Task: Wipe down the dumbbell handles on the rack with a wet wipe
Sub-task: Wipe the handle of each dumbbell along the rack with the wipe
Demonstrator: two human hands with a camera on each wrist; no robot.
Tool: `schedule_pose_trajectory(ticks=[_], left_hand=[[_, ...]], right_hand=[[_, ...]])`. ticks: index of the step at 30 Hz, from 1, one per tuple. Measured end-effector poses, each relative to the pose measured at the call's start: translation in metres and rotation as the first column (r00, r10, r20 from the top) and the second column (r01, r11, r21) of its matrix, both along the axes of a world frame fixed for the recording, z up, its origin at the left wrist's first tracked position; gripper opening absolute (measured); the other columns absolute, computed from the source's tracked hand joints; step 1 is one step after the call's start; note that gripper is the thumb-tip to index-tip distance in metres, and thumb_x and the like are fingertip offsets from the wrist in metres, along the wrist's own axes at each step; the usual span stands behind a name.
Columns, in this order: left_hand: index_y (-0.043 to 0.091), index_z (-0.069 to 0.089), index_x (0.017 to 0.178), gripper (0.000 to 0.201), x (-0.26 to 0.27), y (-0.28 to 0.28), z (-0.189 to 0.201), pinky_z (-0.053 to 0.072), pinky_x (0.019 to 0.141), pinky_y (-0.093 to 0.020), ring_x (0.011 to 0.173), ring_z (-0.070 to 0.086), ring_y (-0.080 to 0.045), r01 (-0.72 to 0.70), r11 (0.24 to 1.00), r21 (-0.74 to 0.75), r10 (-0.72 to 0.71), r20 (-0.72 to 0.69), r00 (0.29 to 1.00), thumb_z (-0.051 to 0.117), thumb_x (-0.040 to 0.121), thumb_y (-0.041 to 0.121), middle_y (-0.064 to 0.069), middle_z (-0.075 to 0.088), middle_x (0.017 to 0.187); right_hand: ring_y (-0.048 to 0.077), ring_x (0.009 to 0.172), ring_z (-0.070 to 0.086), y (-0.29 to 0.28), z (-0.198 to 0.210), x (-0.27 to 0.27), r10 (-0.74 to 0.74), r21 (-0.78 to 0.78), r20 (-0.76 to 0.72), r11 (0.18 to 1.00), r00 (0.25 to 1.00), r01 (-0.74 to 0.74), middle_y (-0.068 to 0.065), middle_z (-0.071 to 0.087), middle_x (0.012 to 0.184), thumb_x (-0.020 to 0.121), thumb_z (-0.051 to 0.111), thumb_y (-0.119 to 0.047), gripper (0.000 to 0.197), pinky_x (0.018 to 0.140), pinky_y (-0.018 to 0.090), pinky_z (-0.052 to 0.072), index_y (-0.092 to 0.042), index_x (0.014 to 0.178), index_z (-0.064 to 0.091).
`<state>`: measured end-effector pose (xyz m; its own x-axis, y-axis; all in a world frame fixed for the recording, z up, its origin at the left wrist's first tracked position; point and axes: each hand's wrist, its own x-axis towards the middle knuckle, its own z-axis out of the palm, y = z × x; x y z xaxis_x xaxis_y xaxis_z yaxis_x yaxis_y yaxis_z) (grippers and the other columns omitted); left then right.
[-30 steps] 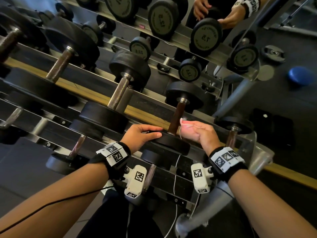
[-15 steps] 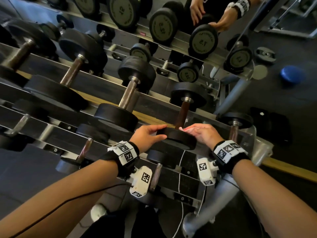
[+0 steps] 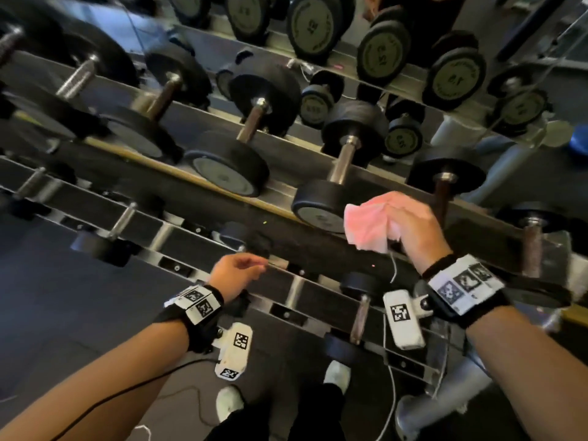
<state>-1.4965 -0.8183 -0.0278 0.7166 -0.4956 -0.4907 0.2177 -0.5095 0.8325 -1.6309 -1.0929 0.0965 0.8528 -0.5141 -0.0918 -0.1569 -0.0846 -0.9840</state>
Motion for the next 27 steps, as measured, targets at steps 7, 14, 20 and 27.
schedule_pose_trajectory(ticks=[7,14,20,27], left_hand=[[0.023,0.073,0.094,0.016,0.052,0.098,-0.077,0.051,0.093,-0.035,0.094,0.066,-0.022,-0.092,0.979,0.184,0.081,0.067,0.994,0.069,0.091,0.008,-0.007,0.074,0.098],[0.030,0.073,0.098,0.015,0.073,0.129,-0.183,0.046,0.086,-0.015,0.102,0.068,-0.016,-0.152,0.963,0.222,0.126,0.128,0.984,0.074,0.088,0.018,0.006,0.074,0.095],[0.041,0.067,0.110,0.035,0.091,0.130,-0.267,0.049,0.093,-0.020,0.105,0.063,-0.009,-0.159,0.969,0.188,0.125,0.179,0.976,0.082,0.080,0.038,0.011,0.068,0.114],[0.051,0.068,0.108,0.037,0.097,0.129,-0.311,0.048,0.066,-0.005,0.083,0.067,0.005,-0.103,0.991,0.084,0.080,0.243,0.967,0.078,0.072,0.056,0.012,0.073,0.092]], right_hand=[[0.008,0.064,0.067,0.110,-0.140,0.050,0.119,0.305,-0.259,0.952,0.959,-0.035,0.000,0.072,0.070,0.096,0.041,0.004,0.032,0.061,0.018,0.052,-0.007,0.085,0.069],[0.043,0.116,0.059,0.150,-0.305,0.090,0.091,0.256,-0.532,0.965,0.842,0.058,0.025,0.062,0.126,0.097,0.049,0.002,0.032,0.098,0.049,0.050,-0.005,0.126,0.061],[0.046,0.125,0.052,0.163,-0.403,0.143,0.071,0.250,-0.400,0.968,0.914,0.034,0.023,0.056,0.136,0.101,0.047,-0.009,0.028,0.103,0.058,0.045,-0.021,0.121,0.063],[0.025,0.091,0.061,0.174,-0.473,0.179,0.059,0.344,-0.276,0.938,0.959,0.041,0.005,0.066,0.101,0.098,0.058,-0.024,0.021,0.095,0.053,0.052,-0.017,0.114,0.070]])
